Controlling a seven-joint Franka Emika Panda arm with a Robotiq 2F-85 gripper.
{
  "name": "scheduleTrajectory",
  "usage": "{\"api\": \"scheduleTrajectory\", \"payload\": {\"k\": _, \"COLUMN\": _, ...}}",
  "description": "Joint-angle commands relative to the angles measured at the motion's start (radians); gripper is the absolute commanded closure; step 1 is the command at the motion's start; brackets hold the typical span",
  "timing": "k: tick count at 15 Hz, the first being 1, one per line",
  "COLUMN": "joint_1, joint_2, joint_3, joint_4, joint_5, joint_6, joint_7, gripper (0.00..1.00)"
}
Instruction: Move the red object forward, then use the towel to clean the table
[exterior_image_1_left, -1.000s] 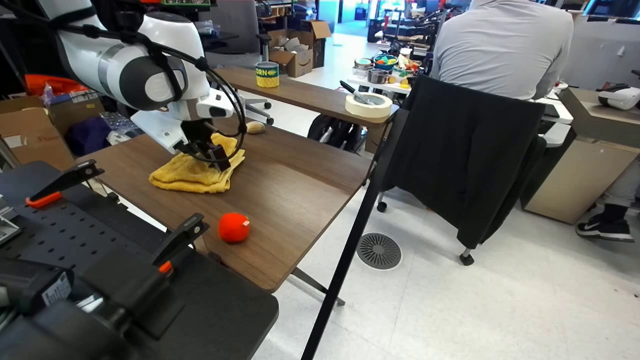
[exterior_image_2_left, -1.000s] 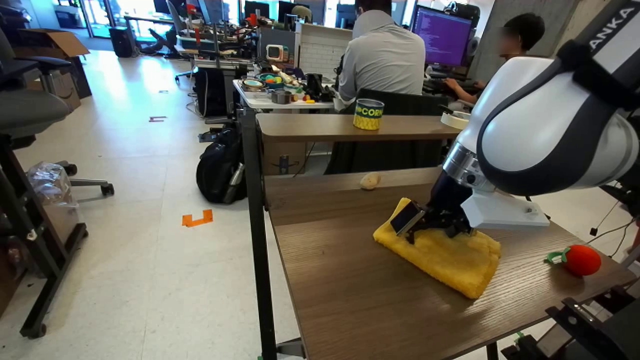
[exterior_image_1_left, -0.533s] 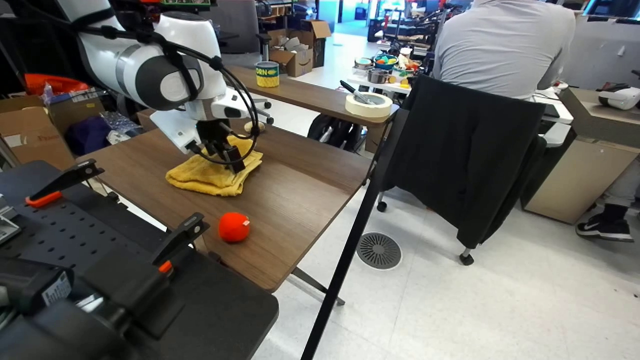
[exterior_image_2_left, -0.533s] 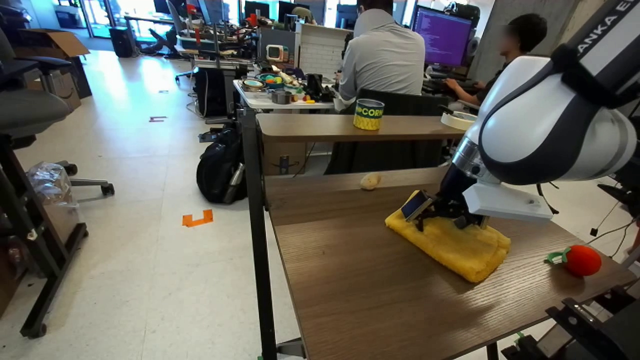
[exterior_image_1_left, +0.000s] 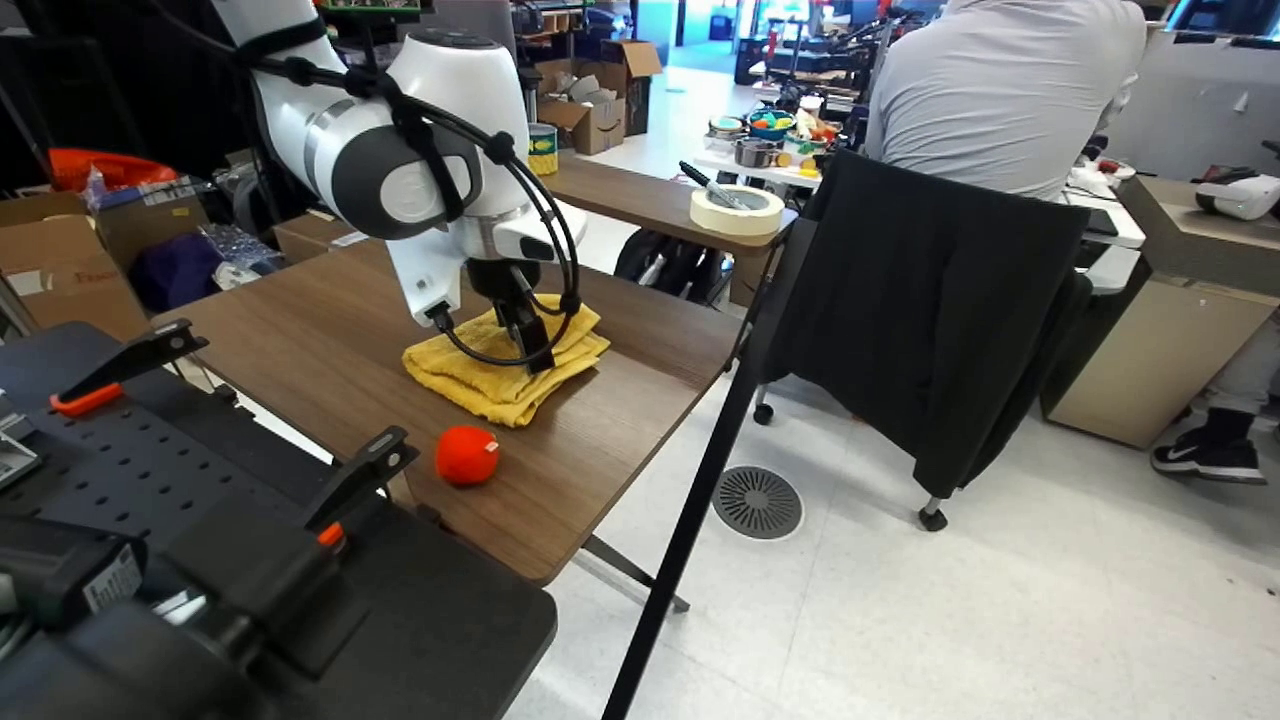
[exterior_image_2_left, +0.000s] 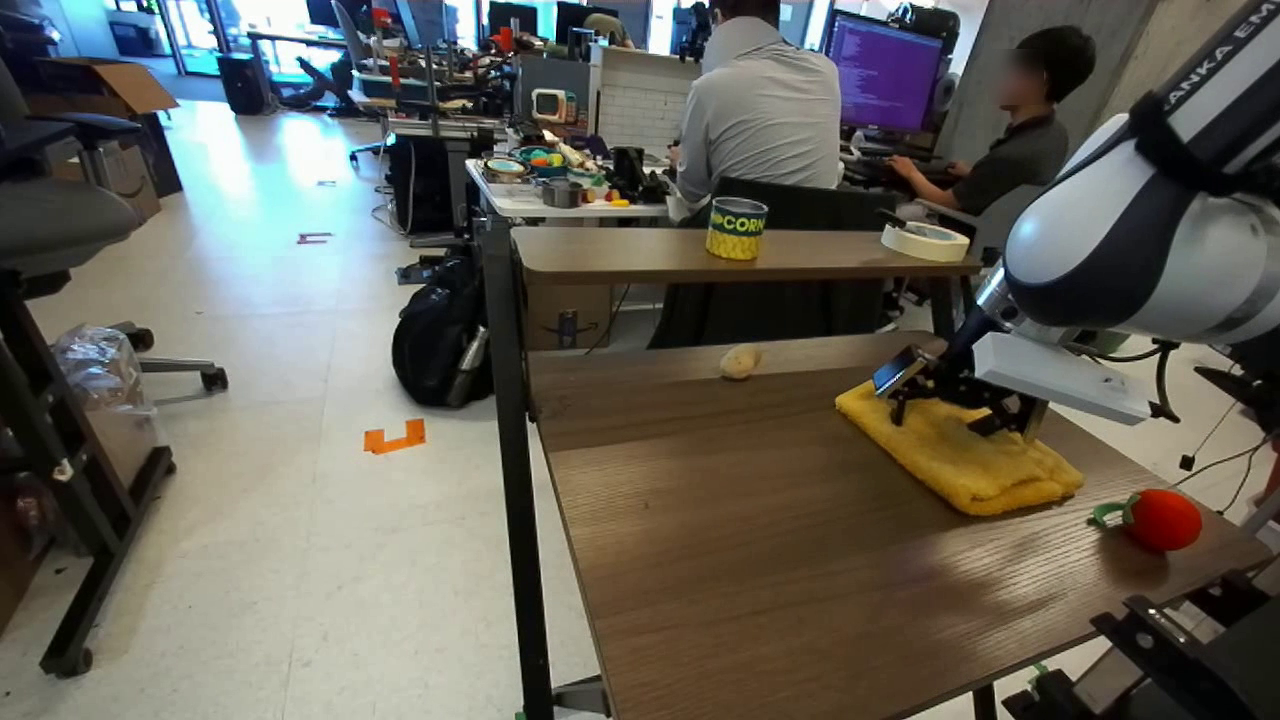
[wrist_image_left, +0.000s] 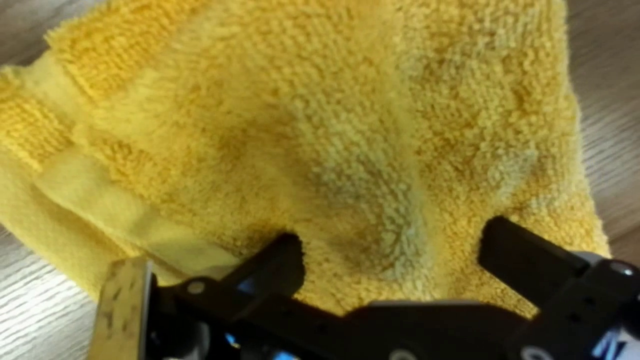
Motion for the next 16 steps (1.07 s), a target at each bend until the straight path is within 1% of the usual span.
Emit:
{"api": "scheduleTrajectory", "payload": {"k": 1, "joint_1": 0.008, "joint_2": 0.001, "joint_3": -0.004, "joint_4": 0.003, "joint_5": 0.012, "joint_6": -0.003, "joint_7": -0.002, "gripper": 0.0}}
{"api": "scheduleTrajectory", "payload": {"k": 2, "joint_1": 0.009, "joint_2": 0.001, "joint_3": -0.004, "joint_4": 0.003, "joint_5": 0.012, "joint_6": -0.003, "joint_7": 0.001, "gripper": 0.0}}
{"api": "scheduleTrajectory", "payload": {"k": 3, "joint_1": 0.054, "joint_2": 0.013, "joint_3": -0.04, "joint_4": 0.013, "joint_5": 0.013, "joint_6": -0.003, "joint_7": 0.033, "gripper": 0.0}}
{"api": "scheduleTrajectory", "payload": {"k": 6, "joint_1": 0.04, "joint_2": -0.009, "joint_3": -0.002, "joint_4": -0.014, "joint_5": 0.03, "joint_6": 0.054, "joint_7": 0.03, "gripper": 0.0}}
{"api": "scheduleTrajectory", "payload": {"k": 8, "joint_1": 0.064, "joint_2": 0.001, "joint_3": -0.033, "joint_4": 0.007, "joint_5": 0.045, "joint_6": 0.088, "joint_7": 0.071, "gripper": 0.0}}
{"api": "scheduleTrajectory", "payload": {"k": 10, "joint_1": 0.067, "joint_2": 0.036, "joint_3": -0.065, "joint_4": 0.06, "joint_5": 0.076, "joint_6": 0.1, "joint_7": 0.123, "gripper": 0.0}}
{"api": "scheduleTrajectory", "payload": {"k": 16, "joint_1": -0.01, "joint_2": 0.142, "joint_3": -0.116, "joint_4": 0.272, "joint_5": 0.191, "joint_6": 0.016, "joint_7": 0.255, "gripper": 0.0}}
